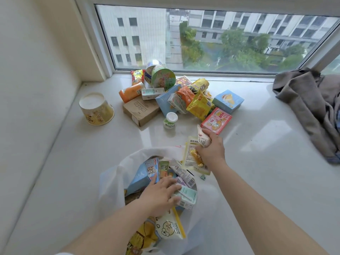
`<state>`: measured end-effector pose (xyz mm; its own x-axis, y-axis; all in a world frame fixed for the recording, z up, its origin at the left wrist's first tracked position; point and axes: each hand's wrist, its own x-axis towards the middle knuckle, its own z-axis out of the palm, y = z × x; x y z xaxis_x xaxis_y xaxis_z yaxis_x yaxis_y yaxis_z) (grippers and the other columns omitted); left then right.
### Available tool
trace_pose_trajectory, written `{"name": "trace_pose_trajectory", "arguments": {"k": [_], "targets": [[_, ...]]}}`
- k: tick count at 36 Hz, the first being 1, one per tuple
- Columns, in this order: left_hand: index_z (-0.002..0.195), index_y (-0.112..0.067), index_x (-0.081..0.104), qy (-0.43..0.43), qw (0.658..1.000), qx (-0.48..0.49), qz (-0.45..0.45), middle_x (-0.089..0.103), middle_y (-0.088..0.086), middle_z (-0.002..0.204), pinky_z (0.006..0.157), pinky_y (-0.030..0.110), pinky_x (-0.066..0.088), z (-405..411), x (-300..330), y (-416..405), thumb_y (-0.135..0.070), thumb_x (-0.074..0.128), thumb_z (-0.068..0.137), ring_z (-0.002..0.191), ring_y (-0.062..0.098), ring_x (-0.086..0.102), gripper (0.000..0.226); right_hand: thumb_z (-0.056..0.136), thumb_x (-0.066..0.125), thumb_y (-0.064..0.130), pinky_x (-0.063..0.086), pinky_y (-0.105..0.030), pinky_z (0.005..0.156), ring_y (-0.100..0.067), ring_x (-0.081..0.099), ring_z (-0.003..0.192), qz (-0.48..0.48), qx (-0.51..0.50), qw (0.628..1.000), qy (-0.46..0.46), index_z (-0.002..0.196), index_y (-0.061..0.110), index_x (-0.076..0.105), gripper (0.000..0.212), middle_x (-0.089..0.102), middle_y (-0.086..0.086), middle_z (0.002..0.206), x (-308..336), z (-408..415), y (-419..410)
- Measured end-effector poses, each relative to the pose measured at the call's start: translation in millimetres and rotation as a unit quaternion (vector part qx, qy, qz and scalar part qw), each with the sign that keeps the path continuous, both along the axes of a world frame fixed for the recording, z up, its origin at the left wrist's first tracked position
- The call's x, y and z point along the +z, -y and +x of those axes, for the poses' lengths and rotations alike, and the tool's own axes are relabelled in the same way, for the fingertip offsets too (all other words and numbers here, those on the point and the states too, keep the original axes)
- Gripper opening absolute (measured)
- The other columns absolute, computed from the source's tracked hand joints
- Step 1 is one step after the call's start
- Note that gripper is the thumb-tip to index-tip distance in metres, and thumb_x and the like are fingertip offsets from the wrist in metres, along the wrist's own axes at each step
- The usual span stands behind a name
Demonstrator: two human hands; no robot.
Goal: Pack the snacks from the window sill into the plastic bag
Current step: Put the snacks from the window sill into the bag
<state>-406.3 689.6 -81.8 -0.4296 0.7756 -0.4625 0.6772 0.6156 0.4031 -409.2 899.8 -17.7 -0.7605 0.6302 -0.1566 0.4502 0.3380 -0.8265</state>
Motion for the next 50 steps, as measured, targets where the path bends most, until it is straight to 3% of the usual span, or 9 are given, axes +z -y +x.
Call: {"name": "trace_pose_trajectory", "arguments": {"k": [3,6,11,18,22,26,31,45,50], "targets": [[0.121,-0.026,0.058,0.038,0.982,0.166,0.079,0.047,-0.010,0.130,0.101,0.034,0.032,-12,19,-10,-0.035,0.030,0.100,0.118,0.011,0.045,0.036,0.077,0.068,0.010,0.035,-0.021,0.085,-0.016,0.047,0.096,-0.059,-0.038,0.998,0.000,0.126,0.029,0.052,0.055,0.039,0.000,0.114,-10,-11,18],[0.099,-0.016,0.064,-0.036,0.941,0.303,0.145,0.055,-0.004,0.106,0.071,0.024,0.034,-32,34,-8,-0.023,0.038,0.098,0.094,0.017,0.055,0.028,0.080,0.068,0.021,0.036,-0.026,0.089,-0.019,0.047,0.098,-0.131,-0.051,0.988,0.066,0.130,0.028,0.047,0.055,0.035,-0.003,0.122,-35,-7,42],[0.117,-0.018,0.058,-0.129,0.943,0.288,0.106,0.053,-0.004,0.116,0.079,0.025,0.042,-48,35,8,-0.022,0.034,0.100,0.101,0.018,0.054,0.030,0.080,0.058,0.046,0.034,-0.037,0.102,-0.026,0.038,0.122,0.020,0.155,0.964,0.216,0.134,0.035,0.041,0.058,0.028,-0.002,0.139,-74,16,76],[0.128,-0.026,0.053,-0.183,0.973,0.141,-0.007,0.044,-0.005,0.136,0.107,0.034,0.025,-33,15,1,-0.031,0.032,0.097,0.129,0.017,0.031,0.038,0.074,0.013,0.078,0.005,-0.052,0.112,-0.033,0.013,0.141,0.247,0.331,0.841,0.350,0.142,0.035,0.035,0.083,0.026,-0.007,0.152,-75,23,83],[0.124,-0.023,0.055,-0.191,0.974,0.115,-0.027,0.047,-0.002,0.133,0.106,0.033,0.026,-32,7,-5,-0.027,0.034,0.096,0.126,0.019,0.033,0.036,0.073,0.015,0.083,-0.007,-0.058,0.111,-0.035,0.000,0.144,0.343,0.432,0.732,0.399,0.144,0.022,0.035,0.095,0.016,-0.012,0.156,-70,31,71],[0.122,-0.020,0.057,-0.186,0.970,0.149,0.054,0.052,-0.002,0.127,0.102,0.026,0.030,-43,15,-19,-0.025,0.039,0.096,0.122,0.017,0.038,0.032,0.075,0.017,0.080,0.013,-0.051,0.113,-0.029,0.026,0.135,0.310,0.413,0.798,0.309,0.129,0.016,0.054,0.092,0.044,-0.010,0.139,-55,26,67],[0.112,-0.017,0.062,-0.152,0.940,0.252,0.171,0.054,-0.001,0.119,0.082,0.025,0.039,-74,32,-46,-0.013,0.044,0.093,0.110,0.016,0.047,0.027,0.094,0.034,0.037,0.036,-0.037,0.085,-0.026,0.049,0.105,0.278,0.243,0.917,0.152,0.101,0.017,0.068,0.040,0.062,-0.005,0.105,-39,-1,36],[0.133,-0.020,0.044,-0.119,0.959,0.256,0.008,0.039,0.005,0.135,0.089,0.037,0.040,-191,1,-123,-0.022,0.054,0.088,0.123,0.025,0.037,0.047,0.090,0.045,0.010,0.038,-0.032,0.091,-0.024,0.039,0.121,0.253,0.264,0.875,0.317,0.134,0.022,0.044,0.044,0.045,-0.005,0.131,-98,-88,-62],[0.135,-0.035,0.034,-0.174,0.957,0.231,-0.015,0.014,0.002,0.149,0.092,0.037,0.037,-226,-24,-139,-0.016,0.063,0.080,0.128,0.028,0.024,0.065,0.086,0.049,0.006,0.038,-0.034,0.093,-0.025,0.036,0.124,0.262,0.282,0.859,0.338,0.137,0.022,0.038,0.055,0.040,-0.004,0.137,-126,-106,-81]]}}
